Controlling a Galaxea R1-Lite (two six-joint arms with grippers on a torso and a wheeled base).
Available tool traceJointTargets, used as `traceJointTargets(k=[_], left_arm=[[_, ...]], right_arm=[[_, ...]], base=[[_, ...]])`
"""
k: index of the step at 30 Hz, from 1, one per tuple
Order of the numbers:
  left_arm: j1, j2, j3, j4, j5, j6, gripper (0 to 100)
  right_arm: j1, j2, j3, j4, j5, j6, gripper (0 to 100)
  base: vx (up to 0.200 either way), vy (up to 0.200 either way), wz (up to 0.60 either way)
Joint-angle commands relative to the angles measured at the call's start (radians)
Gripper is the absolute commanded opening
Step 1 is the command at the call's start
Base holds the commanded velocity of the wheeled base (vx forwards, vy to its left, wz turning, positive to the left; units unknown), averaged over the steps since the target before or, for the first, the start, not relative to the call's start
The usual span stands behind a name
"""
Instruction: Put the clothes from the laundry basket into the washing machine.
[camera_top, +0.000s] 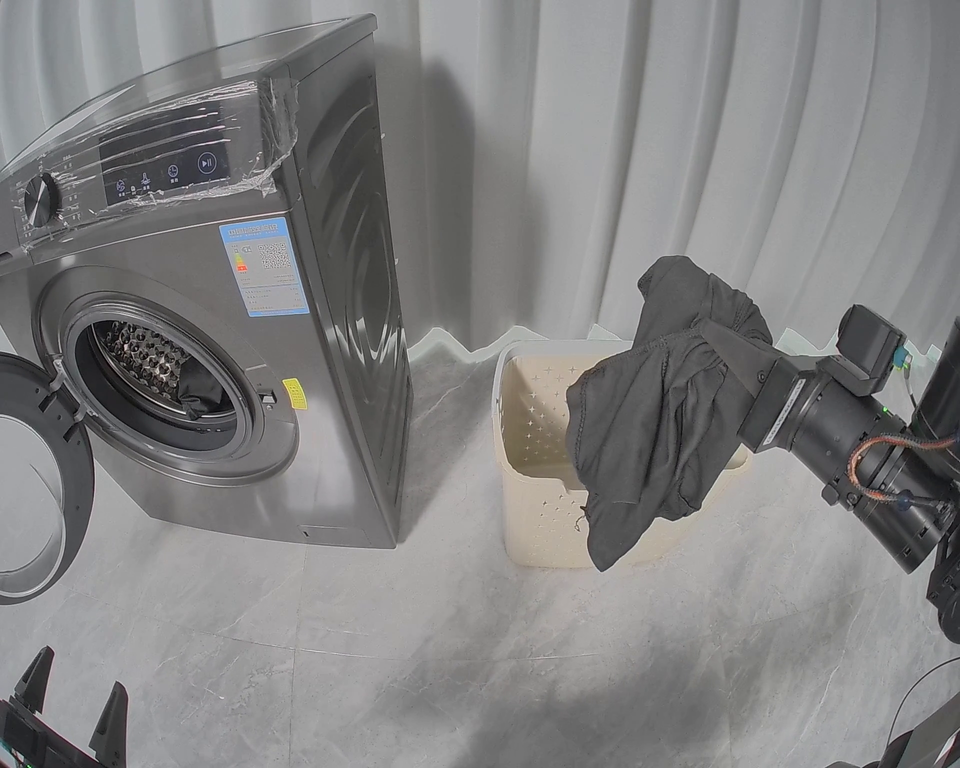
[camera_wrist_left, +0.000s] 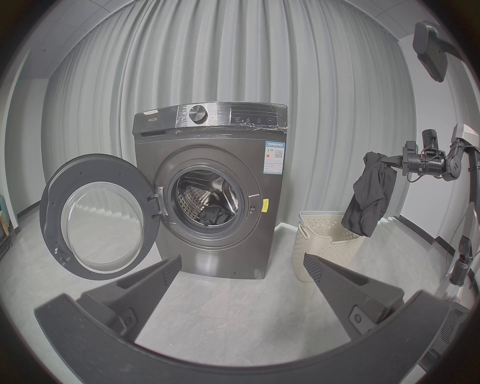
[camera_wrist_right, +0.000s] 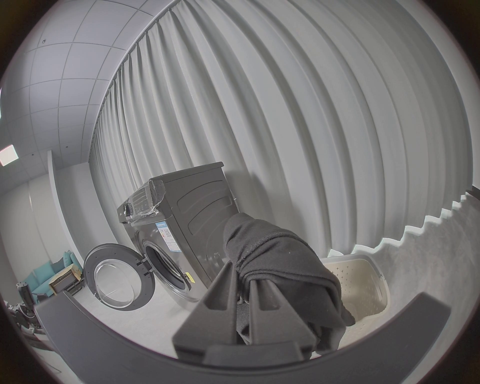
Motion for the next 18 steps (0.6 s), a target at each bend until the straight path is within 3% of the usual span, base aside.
traceJointTargets(k=[1,18], left_arm=[[0.0,-0.015,0.015,0.0,0.0,-0.001,100],[0.0,-0.015,0.015,0.0,0.0,-0.002,100]], right_arm=[[0.004,0.002,0.007,-0.001,0.001,0.0,0],[0.01,0.007,0.02,-0.002,0.008,0.001,0]], base=[[0.0,0.2,0.0],[0.0,0.2,0.0]])
